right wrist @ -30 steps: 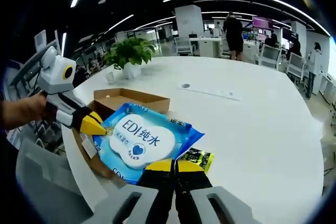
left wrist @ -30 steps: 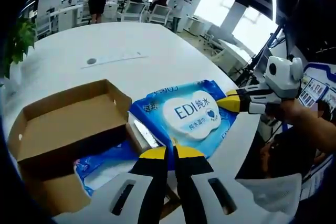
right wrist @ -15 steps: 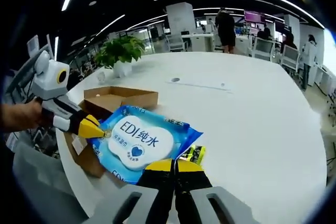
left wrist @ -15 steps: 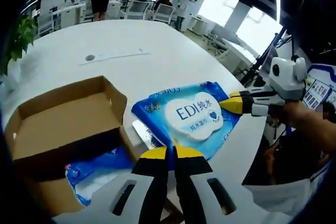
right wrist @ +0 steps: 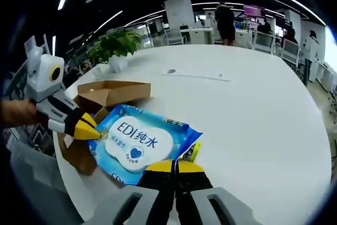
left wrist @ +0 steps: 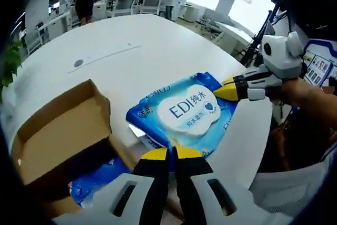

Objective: Operate the shoe box by opening the lid, removing the specified soft item, and placing it in the target area until the item is outside and the box remains undamaged.

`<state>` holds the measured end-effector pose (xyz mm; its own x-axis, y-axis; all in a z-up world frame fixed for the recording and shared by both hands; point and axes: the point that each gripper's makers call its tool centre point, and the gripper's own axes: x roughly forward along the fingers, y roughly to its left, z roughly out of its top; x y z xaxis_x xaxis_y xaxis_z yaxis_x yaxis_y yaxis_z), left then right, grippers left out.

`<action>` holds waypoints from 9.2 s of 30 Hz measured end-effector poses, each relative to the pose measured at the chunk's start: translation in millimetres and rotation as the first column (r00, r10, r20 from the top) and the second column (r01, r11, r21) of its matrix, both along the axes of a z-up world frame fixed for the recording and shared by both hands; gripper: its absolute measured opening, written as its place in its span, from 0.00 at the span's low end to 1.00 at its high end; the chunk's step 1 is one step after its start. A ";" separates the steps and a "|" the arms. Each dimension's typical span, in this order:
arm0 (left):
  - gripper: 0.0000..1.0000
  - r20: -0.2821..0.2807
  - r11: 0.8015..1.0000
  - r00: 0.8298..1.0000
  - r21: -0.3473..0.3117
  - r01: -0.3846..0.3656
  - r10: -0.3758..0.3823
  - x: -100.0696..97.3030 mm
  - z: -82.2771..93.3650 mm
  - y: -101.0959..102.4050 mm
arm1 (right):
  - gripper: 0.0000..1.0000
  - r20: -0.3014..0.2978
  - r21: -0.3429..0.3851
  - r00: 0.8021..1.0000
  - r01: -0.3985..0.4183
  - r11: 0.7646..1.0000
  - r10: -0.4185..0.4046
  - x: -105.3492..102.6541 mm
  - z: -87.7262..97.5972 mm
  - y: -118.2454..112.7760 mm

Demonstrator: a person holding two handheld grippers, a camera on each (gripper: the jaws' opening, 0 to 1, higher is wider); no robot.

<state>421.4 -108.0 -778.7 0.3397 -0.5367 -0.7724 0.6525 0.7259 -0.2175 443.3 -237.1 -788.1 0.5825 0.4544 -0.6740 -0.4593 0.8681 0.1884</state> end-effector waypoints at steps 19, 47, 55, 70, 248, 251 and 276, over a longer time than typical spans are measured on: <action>0.00 0.022 0.987 0.993 0.113 0.115 -0.118 1.6 -21.3 -5.6 | 0.00 -0.024 -0.009 1.000 0.004 1.000 -0.004 10.0 -23.4 -2.6; 0.00 0.037 0.912 0.951 0.296 0.283 -0.307 -1.6 -40.5 -7.4 | 0.00 -0.018 -0.007 1.000 0.022 1.000 -0.022 12.8 -44.6 -2.7; 0.03 0.060 0.911 0.946 0.295 0.288 -0.319 -1.9 -42.0 -5.1 | 0.00 -0.008 0.005 0.999 0.039 0.999 -0.039 12.7 -45.4 -2.8; 0.18 0.026 0.935 0.955 0.215 0.283 -0.295 -6.7 -39.0 -10.3 | 0.00 -0.013 0.012 0.997 0.076 0.997 -0.076 6.9 -45.1 -8.0; 0.00 0.140 0.941 0.931 0.087 0.327 -0.337 -30.5 -0.6 131.5 | 0.00 0.087 -0.330 0.808 -0.528 0.782 0.582 4.9 -3.9 244.0; 0.00 0.155 0.939 0.926 0.092 0.333 -0.343 -30.2 5.9 130.8 | 0.00 0.099 -0.324 0.809 -0.524 0.787 0.579 4.6 2.4 244.0; 0.00 0.155 0.926 0.913 0.096 0.365 -0.376 -49.2 57.4 139.3 | 0.00 0.153 -0.259 0.792 -0.545 0.797 0.591 -11.9 54.5 251.5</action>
<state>372.2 31.3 -721.4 0.2530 -0.6012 -0.7580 0.9003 0.4332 -0.0431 431.5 14.4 -733.6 0.3984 0.6247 -0.6715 -0.8889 0.4434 -0.1149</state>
